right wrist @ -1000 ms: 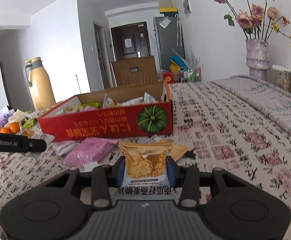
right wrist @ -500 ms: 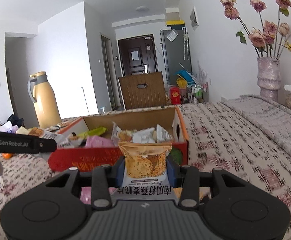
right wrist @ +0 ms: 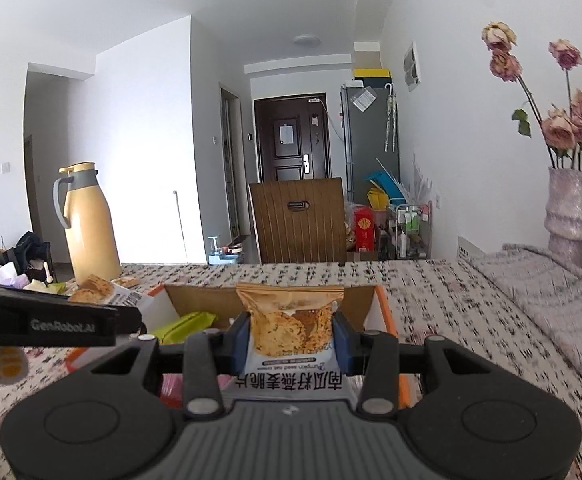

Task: Organize snacks
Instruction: 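Carry both cracker packs up over the open box, then open both tools to release the cracker packs into the box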

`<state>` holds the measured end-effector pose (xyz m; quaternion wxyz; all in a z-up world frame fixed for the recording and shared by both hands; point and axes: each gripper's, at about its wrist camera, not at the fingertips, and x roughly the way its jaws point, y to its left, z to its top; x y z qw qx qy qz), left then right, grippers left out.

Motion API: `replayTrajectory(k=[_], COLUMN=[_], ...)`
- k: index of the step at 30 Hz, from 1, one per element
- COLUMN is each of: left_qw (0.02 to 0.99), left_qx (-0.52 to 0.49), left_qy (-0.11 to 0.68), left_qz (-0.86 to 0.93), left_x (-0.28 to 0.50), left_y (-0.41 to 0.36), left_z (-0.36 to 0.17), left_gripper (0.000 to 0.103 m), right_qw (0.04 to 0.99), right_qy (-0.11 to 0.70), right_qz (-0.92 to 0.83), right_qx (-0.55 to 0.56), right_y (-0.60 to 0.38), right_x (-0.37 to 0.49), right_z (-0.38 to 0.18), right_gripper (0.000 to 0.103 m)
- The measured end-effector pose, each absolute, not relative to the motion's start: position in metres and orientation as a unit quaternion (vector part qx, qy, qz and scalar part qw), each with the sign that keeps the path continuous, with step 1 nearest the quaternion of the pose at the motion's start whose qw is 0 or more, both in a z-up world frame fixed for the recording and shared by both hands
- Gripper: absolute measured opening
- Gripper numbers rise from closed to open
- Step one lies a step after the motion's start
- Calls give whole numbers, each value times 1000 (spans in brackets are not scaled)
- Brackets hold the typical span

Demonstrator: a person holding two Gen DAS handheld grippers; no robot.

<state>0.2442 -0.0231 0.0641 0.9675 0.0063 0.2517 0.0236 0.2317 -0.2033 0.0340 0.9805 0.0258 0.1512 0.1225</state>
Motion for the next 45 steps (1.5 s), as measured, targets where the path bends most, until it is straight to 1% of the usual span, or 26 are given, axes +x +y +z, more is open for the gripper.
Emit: replayTrajectory(k=[8,12,20,21,23,24,25,26,27,28,29,30,31,32,45], left_qw=[964,967,963,963,964,965,965,966,967,968,969,969,970,969,969], left_qx=[-4,-4,-9,-9,-14,-17,-21,-24,-25,-26,-28,-30,-32,-35,-42], left_qy=[266,253,267,268,266,262,259,254,250,247,244,240,237,238,239], left_qz=[28,30,14,15,18,24,28,31,34,37,39,42,48,51,55], left_x=[285,290,296,296,295,294,293,291,290,289,288,286,285,286,286], left_y=[-16,-13,-7,-7,-6,-4,-3,-2,-1,0,0,1,1,3,4], left_z=[48,30,17,16,16,16,18,19,20,21,22,23,23,24,25], left_gripper=[61,61,61,61,65,66,77,83,85,89,99,103,103,103,103], right_qw=[978,975,972,972,973,973,974,975,975,976,977,977,978,978,977], right_qy=[172,189,206,207,205,202,200,197,195,192,190,189,187,187,193], right_qz=[119,117,114,114,111,108,107,105,103,101,99,96,93,91,81], right_qx=[26,27,12,10,8,9,11,13,14,15,16,17,19,21,29], right_y=[-196,-198,-191,-191,-190,-191,-192,-193,-193,-194,-194,-195,-196,-197,-201], right_x=[278,285,288,289,287,286,285,284,283,282,282,281,281,282,285], right_z=[22,5,-9,-10,-10,-9,-8,-8,-7,-7,-6,-6,-5,-5,-5], right_gripper=[41,41,42,43,44,47,50,57,66,72,83,93,97,102,103])
